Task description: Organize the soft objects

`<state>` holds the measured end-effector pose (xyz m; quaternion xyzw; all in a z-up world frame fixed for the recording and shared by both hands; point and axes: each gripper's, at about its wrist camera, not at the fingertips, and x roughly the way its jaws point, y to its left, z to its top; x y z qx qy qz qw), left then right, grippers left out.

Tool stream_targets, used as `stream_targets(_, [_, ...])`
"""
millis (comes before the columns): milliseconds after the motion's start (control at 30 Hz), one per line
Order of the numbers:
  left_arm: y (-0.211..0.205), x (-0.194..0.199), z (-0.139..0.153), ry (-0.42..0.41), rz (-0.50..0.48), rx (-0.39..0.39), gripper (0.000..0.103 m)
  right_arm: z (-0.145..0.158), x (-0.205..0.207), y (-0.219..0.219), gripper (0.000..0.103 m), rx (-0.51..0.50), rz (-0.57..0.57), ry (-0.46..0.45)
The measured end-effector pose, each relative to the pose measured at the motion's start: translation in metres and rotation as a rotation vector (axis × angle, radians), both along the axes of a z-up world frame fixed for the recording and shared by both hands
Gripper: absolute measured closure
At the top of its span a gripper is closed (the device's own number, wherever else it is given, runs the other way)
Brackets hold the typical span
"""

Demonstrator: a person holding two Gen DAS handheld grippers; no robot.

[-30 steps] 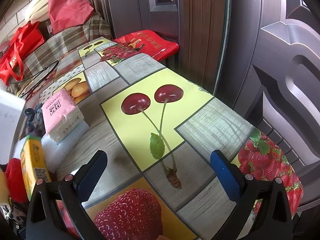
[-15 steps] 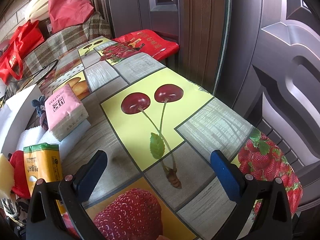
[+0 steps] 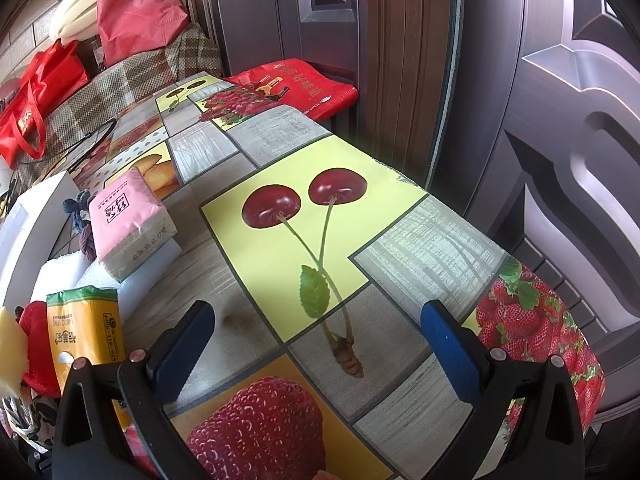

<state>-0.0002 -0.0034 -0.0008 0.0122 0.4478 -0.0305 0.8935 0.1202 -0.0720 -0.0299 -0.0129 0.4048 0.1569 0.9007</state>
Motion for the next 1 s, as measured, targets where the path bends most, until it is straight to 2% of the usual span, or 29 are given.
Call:
stream_targets(700, [-0.009, 0.004, 0.001, 0.003, -0.015, 0.018, 0.001, 0.001, 0.0, -0.003, 0.0, 0.017, 0.003, 0.0])
stream_targets(833, [-0.01, -0.006, 0.004, -0.009, -0.023, 0.009, 0.001, 0.001, 0.0, -0.003, 0.0, 0.019, 0.003, 0.001])
stream_targets(933, [-0.003, -0.028, 0.024, -0.082, -0.016, -0.025, 0.001, 0.002, 0.0, -0.009, 0.0, 0.061, 0.005, 0.003])
stream_targets(1000, [0.01, -0.053, 0.05, -0.179, 0.004, -0.061, 0.0, 0.004, 0.0, -0.016, 0.0, 0.108, -0.004, 0.002])
